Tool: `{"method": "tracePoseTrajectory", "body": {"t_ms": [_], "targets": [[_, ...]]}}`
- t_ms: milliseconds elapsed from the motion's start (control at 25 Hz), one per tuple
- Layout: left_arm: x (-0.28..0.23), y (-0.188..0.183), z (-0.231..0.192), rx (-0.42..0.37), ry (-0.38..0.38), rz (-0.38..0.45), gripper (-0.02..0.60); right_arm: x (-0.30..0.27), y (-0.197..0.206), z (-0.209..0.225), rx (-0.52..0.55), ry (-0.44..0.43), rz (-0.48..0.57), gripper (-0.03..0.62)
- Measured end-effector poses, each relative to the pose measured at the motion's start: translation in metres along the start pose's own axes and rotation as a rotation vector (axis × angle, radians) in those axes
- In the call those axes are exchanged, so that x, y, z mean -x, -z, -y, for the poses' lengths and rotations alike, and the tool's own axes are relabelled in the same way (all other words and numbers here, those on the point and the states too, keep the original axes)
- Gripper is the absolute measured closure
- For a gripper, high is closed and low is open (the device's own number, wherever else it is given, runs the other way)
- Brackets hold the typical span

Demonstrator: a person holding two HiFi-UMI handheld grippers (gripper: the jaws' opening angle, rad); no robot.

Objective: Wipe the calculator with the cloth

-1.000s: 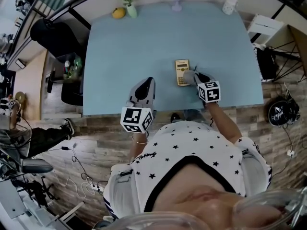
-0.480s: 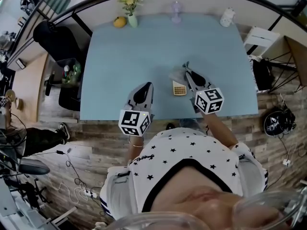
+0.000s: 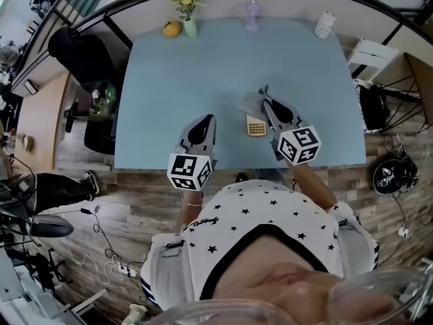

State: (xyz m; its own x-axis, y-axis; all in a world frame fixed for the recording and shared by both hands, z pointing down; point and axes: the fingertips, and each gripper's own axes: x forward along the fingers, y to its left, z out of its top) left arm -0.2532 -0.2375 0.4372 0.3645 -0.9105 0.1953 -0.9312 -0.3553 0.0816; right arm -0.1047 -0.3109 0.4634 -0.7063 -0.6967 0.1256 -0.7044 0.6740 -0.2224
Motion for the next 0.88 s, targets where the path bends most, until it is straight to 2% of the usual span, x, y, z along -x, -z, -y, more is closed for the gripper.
{"method": "tracePoseTrajectory", "body": {"t_ms": [880], "targets": [[-0.0053,0.0055,-0.008,0.017,0.02,-0.006,0.551,-0.0006,-0.0041,-0.0037,-0.015,0.011,0.009,0.562]]}}
